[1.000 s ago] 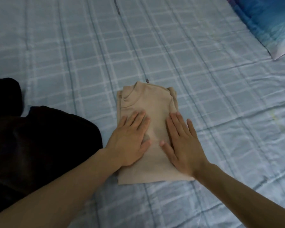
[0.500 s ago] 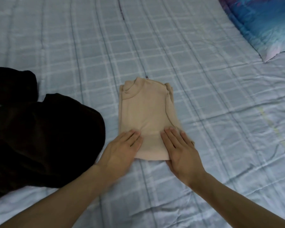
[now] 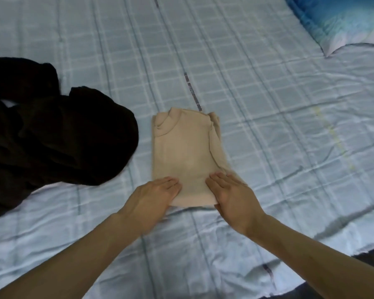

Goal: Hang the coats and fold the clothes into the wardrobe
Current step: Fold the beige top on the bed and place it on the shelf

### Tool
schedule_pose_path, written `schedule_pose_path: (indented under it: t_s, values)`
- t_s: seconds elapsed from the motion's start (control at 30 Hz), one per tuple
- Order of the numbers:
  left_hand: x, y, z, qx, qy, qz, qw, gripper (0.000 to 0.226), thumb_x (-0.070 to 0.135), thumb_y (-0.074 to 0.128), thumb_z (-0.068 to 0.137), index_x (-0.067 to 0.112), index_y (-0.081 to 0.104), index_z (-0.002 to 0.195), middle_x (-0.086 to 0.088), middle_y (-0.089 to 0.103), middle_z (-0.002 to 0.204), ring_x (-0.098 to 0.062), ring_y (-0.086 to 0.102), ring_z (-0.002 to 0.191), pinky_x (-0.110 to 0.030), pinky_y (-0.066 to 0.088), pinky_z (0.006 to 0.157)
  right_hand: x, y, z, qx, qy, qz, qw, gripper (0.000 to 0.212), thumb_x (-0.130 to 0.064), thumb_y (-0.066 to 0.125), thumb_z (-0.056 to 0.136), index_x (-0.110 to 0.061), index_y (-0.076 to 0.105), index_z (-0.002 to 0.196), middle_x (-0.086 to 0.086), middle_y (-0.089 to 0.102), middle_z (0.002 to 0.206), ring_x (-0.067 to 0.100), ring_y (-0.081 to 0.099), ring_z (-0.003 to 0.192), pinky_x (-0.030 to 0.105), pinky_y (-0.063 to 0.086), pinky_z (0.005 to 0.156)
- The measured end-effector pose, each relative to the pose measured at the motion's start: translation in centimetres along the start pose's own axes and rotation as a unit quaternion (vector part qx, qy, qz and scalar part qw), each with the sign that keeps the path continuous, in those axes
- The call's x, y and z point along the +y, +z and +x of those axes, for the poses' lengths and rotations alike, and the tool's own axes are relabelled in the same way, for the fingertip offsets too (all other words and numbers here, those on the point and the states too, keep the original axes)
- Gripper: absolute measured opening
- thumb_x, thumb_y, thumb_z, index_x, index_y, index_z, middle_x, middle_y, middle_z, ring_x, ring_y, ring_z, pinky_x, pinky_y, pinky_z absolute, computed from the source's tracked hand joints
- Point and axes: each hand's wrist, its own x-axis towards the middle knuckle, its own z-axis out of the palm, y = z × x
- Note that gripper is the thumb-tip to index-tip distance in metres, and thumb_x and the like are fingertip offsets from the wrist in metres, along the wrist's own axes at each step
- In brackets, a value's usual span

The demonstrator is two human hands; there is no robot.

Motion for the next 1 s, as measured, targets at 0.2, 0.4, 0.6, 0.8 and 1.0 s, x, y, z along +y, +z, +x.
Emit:
schedule_pose_path:
  t_s: [0.2, 0.4, 0.6, 0.8, 1.0]
  values:
    - [1.7, -2.4, -2.0, -0.122, -0.039, -0.126, 0.984, 0.015, 0.027, 0.056, 0.092, 0.024, 0.067, 0.102, 0.008, 0.064, 0.099, -0.011, 0.061, 0.088, -0.031, 0.051, 0.076, -1.1, -4.5, -2.4, -0.177, 0.022, 0.109, 0.978, 0.025, -0.034, 0.053, 0.084, -0.025, 0.061, 0.106, -0.008, 0.062, 0.098, 0.018, 0.063, 0.088, 0.035, 0.054, 0.074]
    - [-1.2, -7.2, 2.5, 0.035, -0.140, -0.216, 0.966, 0.013, 0.031, 0.067, 0.084, 0.018, 0.067, 0.084, 0.012, 0.059, 0.067, 0.001, 0.055, 0.062, -0.023, 0.042, 0.060, 1.0, -9.3, 3.5, -0.080, 0.083, 0.172, 0.978, 0.037, -0.049, 0.054, 0.076, -0.021, 0.063, 0.099, -0.002, 0.068, 0.087, 0.022, 0.064, 0.079, 0.039, 0.051, 0.070]
    - [-4.6, -7.6, 7.5, 0.106, -0.267, -0.231, 0.930, 0.014, 0.024, 0.076, 0.083, 0.023, 0.069, 0.095, 0.011, 0.069, 0.085, -0.006, 0.062, 0.082, -0.025, 0.049, 0.075, 4.0, -9.4, 10.5, -0.043, 0.167, 0.183, 0.968, 0.036, -0.036, 0.080, 0.075, -0.027, 0.067, 0.107, -0.004, 0.072, 0.092, 0.018, 0.065, 0.088, 0.039, 0.054, 0.080]
    - [-7.5, -4.8, 10.3, 0.104, -0.326, -0.173, 0.924, 0.022, 0.027, 0.071, 0.086, 0.024, 0.065, 0.107, 0.003, 0.068, 0.099, -0.021, 0.061, 0.097, -0.039, 0.051, 0.087, 5.4, -5.1, 14.2, 0.047, 0.164, 0.095, 0.981, 0.032, -0.018, 0.073, 0.081, -0.016, 0.068, 0.113, 0.004, 0.070, 0.108, 0.027, 0.063, 0.101, 0.037, 0.049, 0.091]
    - [-3.7, -3.6, 10.0, 0.214, -0.123, -0.056, 0.967, 0.044, 0.013, 0.065, 0.077, 0.006, 0.063, 0.121, -0.011, 0.062, 0.122, -0.030, 0.052, 0.117, -0.040, 0.040, 0.101, 2.4, -1.1, 11.8, 0.080, 0.026, 0.053, 0.995, 0.038, -0.023, 0.051, 0.096, -0.002, 0.061, 0.126, 0.018, 0.054, 0.140, 0.037, 0.049, 0.131, 0.048, 0.038, 0.108]
